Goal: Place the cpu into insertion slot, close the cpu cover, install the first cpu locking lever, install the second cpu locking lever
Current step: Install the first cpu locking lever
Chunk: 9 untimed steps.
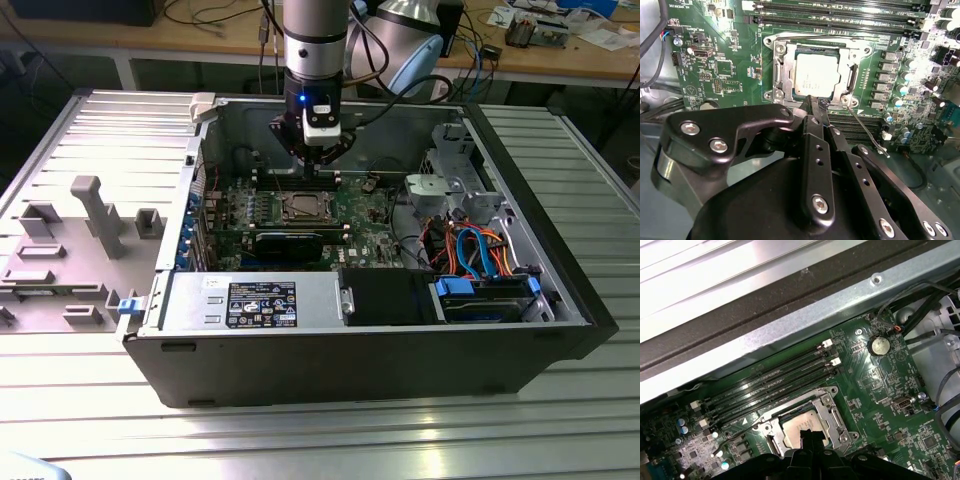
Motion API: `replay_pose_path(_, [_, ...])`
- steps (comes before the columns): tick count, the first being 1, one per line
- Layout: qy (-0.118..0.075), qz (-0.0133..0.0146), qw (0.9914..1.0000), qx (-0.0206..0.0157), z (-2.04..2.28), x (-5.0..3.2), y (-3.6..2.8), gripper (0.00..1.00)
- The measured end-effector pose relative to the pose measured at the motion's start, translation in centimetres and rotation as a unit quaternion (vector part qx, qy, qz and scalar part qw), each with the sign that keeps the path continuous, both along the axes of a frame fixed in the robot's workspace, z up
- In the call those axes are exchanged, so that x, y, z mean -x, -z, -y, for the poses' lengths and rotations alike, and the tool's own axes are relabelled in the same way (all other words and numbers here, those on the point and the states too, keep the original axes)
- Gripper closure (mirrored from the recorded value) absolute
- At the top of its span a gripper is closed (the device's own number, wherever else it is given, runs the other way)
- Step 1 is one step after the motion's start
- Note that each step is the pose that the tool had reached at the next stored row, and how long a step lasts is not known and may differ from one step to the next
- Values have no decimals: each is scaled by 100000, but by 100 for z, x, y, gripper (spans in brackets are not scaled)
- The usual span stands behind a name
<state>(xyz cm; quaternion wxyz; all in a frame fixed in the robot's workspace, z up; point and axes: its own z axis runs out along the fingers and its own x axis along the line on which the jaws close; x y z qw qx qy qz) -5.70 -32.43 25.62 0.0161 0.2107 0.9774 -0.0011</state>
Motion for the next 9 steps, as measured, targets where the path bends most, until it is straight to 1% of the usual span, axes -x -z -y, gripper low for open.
replay_pose_path(9, [-1007, 2, 99995, 1, 0, 0, 0, 89])
